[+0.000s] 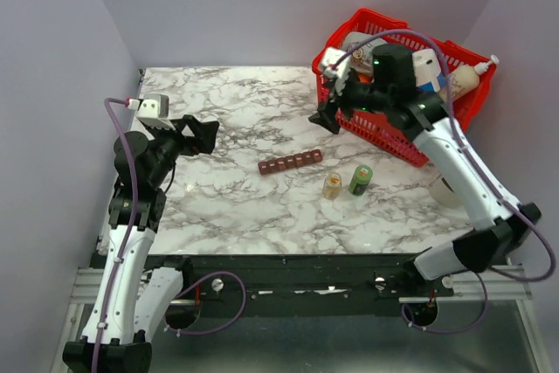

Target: Sort the pills into containers

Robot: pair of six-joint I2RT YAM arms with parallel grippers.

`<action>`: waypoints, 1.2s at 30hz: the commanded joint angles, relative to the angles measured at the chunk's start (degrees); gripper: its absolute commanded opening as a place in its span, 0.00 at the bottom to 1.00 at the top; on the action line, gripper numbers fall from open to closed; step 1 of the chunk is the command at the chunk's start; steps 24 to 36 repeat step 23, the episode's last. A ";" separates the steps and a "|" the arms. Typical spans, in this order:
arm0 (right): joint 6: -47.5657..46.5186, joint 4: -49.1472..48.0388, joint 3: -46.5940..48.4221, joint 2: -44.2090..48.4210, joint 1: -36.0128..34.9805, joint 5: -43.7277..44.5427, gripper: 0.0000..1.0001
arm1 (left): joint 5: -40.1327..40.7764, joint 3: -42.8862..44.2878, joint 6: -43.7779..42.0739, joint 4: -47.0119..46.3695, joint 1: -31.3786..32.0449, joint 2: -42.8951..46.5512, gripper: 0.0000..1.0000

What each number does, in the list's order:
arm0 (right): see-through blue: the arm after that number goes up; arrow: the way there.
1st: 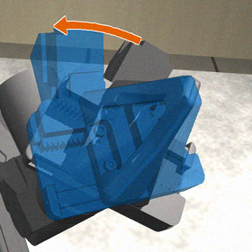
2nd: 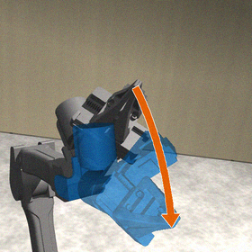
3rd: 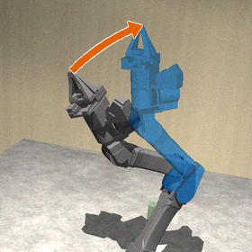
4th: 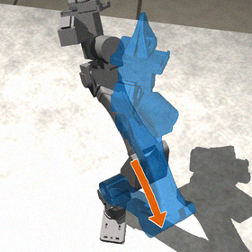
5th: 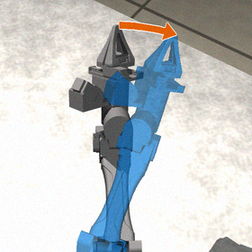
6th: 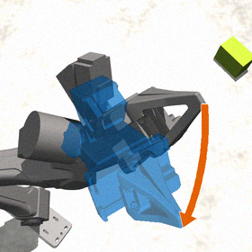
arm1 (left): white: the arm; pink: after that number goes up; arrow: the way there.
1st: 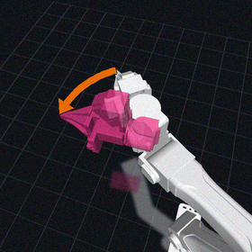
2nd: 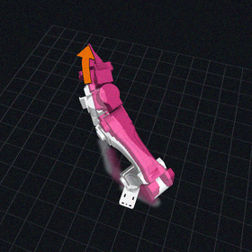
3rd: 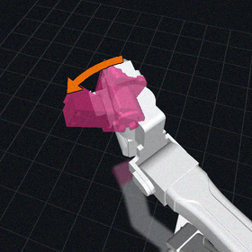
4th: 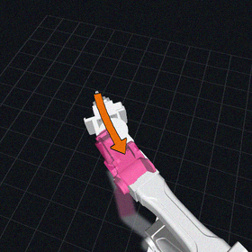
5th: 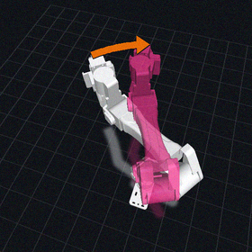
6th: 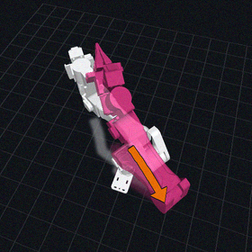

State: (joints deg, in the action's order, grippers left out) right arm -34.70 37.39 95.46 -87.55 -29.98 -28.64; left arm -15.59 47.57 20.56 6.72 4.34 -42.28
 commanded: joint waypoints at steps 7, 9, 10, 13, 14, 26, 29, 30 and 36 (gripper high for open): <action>36.09 -12.26 -7.94 18.99 2.82 14.38 1.00 | -0.75 7.44 -0.43 10.24 -0.30 3.08 0.99; 36.19 -11.46 -6.96 21.00 2.82 19.31 1.00 | -1.10 8.94 -0.43 11.55 -0.30 3.35 0.99; 35.41 -11.28 -6.69 21.71 2.82 20.37 1.00 | -1.28 9.38 -0.52 11.82 -0.30 3.35 0.99; 35.31 -10.67 -5.81 24.00 2.99 23.36 1.00 | -1.54 10.70 -0.52 12.96 -0.30 3.52 0.99; 33.57 -10.58 -5.90 24.70 3.26 23.72 1.00 | -1.80 10.96 -0.52 13.14 -0.30 3.52 0.99; 32.59 -10.32 -7.75 27.87 5.19 21.62 1.00 | -2.16 12.54 -0.60 14.20 -0.30 3.52 0.99; 32.59 -10.32 -7.75 27.87 5.19 21.62 1.00 | -2.16 12.54 -0.60 14.20 -0.30 3.52 0.99; 32.59 -10.32 -7.75 27.87 5.19 21.62 1.00 | -2.16 12.54 -0.60 14.20 -0.30 3.52 0.99; 32.59 -10.32 -7.75 27.87 5.19 21.62 1.00 | -2.16 12.54 -0.60 14.20 -0.30 3.52 0.99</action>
